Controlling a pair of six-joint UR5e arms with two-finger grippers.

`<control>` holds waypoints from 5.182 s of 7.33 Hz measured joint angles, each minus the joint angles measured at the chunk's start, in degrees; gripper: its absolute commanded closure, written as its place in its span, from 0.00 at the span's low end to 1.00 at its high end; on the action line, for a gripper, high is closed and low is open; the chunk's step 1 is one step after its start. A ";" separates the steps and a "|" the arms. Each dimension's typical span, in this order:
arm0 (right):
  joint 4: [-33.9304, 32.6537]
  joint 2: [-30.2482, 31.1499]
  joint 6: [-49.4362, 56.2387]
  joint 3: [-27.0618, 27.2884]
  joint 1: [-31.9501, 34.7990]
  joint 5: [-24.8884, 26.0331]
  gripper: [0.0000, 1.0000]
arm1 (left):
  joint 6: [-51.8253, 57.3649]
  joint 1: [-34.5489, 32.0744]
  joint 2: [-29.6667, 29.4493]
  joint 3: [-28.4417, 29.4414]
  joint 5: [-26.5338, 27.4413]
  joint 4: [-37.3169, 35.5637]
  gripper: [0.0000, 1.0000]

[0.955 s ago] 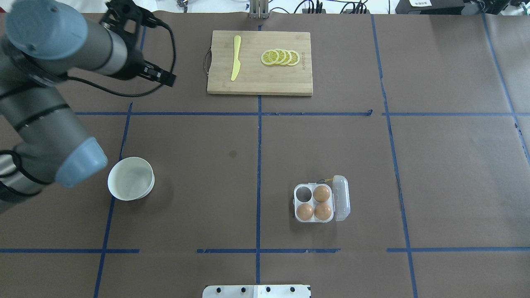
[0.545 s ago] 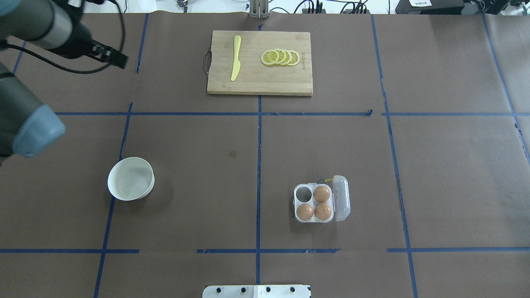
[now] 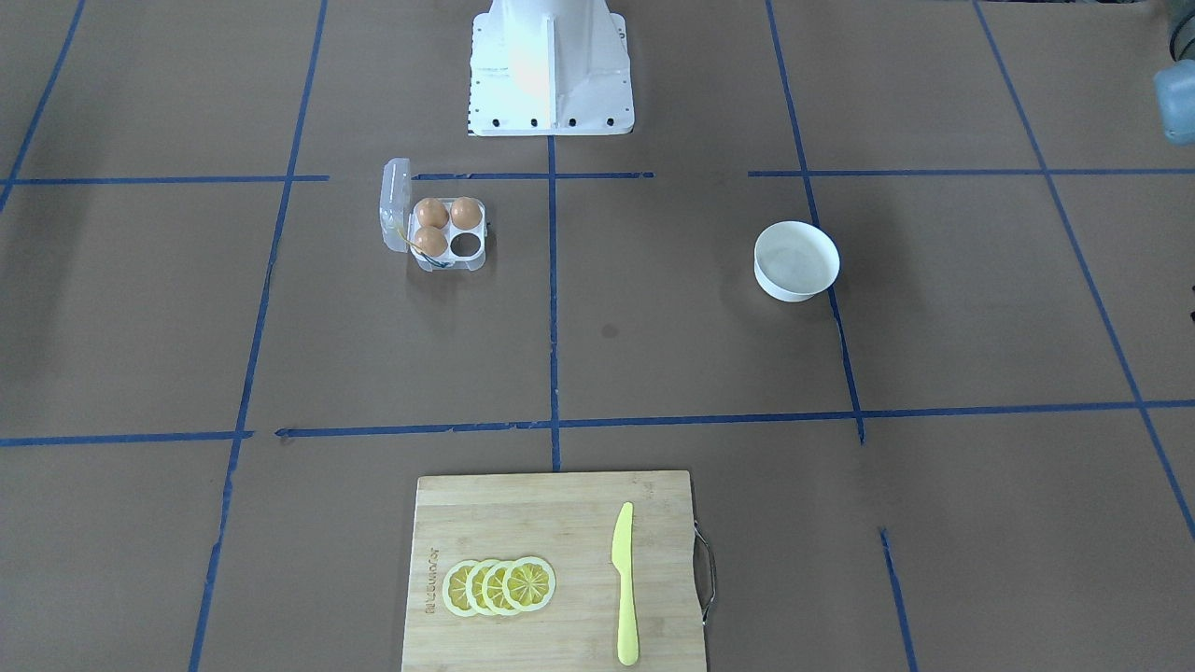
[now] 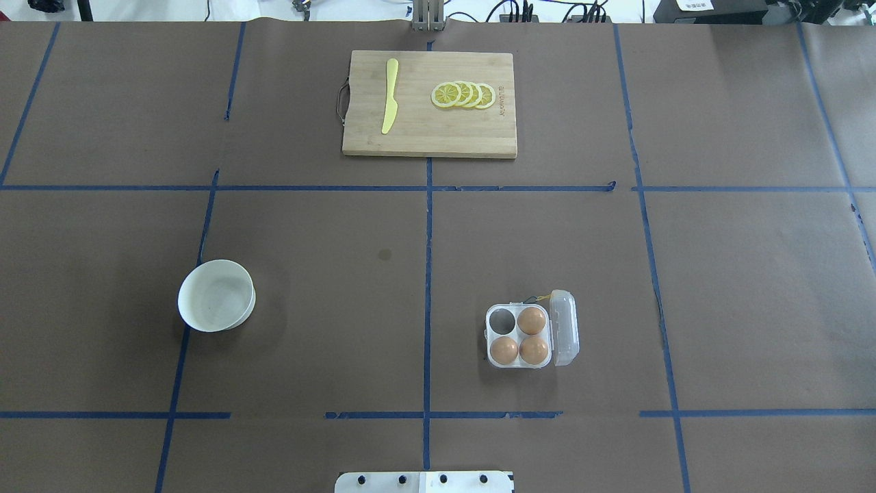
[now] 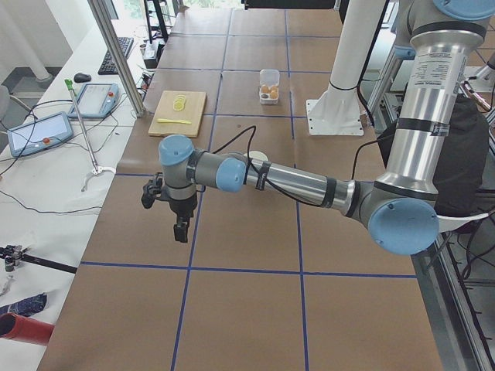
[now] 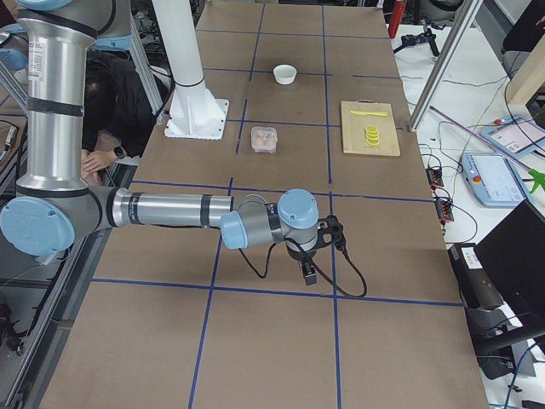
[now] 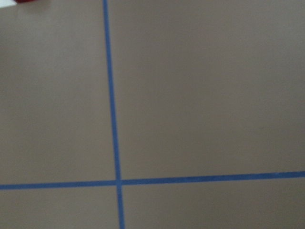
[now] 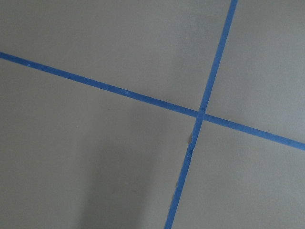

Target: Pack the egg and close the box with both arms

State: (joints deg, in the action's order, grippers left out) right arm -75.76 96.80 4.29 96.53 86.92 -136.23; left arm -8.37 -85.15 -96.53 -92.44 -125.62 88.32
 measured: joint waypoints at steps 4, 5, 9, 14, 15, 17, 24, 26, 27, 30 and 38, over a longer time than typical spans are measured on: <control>0.12 0.11 -6.70 2.81 -0.70 -0.31 0.37 | 14.41 -5.97 4.55 0.30 -1.79 0.09 0.00; 0.28 0.76 -12.87 5.32 -2.60 -0.41 0.55 | 14.82 -5.98 4.38 0.00 -2.53 0.15 0.00; 6.46 2.19 -42.78 12.25 -19.36 0.53 0.76 | 15.02 -5.89 3.91 -0.34 -4.31 0.18 0.00; 10.42 -13.34 -81.77 16.90 -45.15 12.48 0.82 | 14.96 -5.82 2.76 -0.44 -4.45 0.11 0.00; 10.38 -17.42 -85.62 16.89 -48.14 14.29 0.82 | 14.96 -5.82 2.57 -0.41 -4.45 0.10 0.00; 10.26 -23.95 -90.74 16.53 -53.04 18.01 0.82 | 14.96 -5.82 2.44 -0.38 -4.45 0.09 0.00; -3.81 -17.86 -81.53 24.94 -47.88 13.37 0.81 | 14.96 -5.80 2.38 -0.24 -7.49 0.20 0.00; -3.50 -13.52 -79.60 25.96 -51.52 16.54 0.81 | 14.96 -5.75 1.89 -0.08 -7.66 0.20 0.00; -2.85 -13.06 -80.01 25.91 -54.80 19.84 0.81 | 14.96 -5.73 1.72 0.03 -7.72 0.17 0.00; 3.88 -15.98 -84.27 23.29 -60.96 25.84 0.81 | 14.89 -5.73 1.66 0.14 -8.72 0.08 0.00; 2.09 -9.90 -71.30 22.79 -48.61 18.10 0.71 | 14.86 -5.70 2.20 0.09 -8.29 -0.03 0.00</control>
State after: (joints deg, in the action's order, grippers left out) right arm -73.68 86.90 -67.01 119.31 38.31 -118.13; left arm 6.49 -90.85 -94.33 -92.34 -133.91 88.30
